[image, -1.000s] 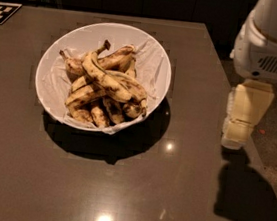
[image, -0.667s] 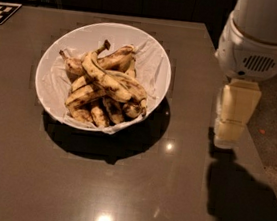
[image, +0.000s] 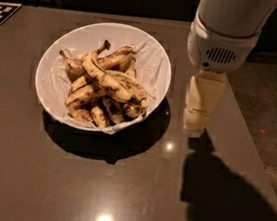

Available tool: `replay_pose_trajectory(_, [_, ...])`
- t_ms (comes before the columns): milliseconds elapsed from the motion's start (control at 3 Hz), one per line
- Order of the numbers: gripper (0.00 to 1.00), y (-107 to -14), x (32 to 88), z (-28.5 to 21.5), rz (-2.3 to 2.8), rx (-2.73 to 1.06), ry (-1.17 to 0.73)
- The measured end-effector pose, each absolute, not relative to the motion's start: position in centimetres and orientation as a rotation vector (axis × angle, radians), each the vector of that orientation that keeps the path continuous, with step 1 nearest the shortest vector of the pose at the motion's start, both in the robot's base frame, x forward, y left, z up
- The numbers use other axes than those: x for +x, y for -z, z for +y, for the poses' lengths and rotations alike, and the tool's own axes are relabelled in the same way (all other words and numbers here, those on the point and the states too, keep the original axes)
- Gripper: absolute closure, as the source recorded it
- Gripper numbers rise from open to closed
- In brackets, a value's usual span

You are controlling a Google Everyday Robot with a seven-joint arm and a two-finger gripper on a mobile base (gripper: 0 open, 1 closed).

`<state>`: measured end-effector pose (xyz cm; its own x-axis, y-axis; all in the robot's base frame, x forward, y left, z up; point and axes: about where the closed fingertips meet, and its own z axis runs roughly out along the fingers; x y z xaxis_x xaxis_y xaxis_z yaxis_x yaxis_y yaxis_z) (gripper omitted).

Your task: Pick banana from white bowl

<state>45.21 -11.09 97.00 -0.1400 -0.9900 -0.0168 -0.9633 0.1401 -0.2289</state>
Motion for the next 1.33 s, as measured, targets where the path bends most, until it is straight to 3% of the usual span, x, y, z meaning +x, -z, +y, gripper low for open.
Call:
replay_pose_trajectory(333, [0.00, -96.7, 46.4, -7.9, 2.289, -1.915, 0.225])
replay_pose_trajectory(1000, [0.00, -96.9, 46.9, -6.6, 2.254, -1.867, 0.119])
replay_pose_trajectory(1333, [0.00, -97.2, 46.1, -4.2, 2.208, -1.873, 0.204])
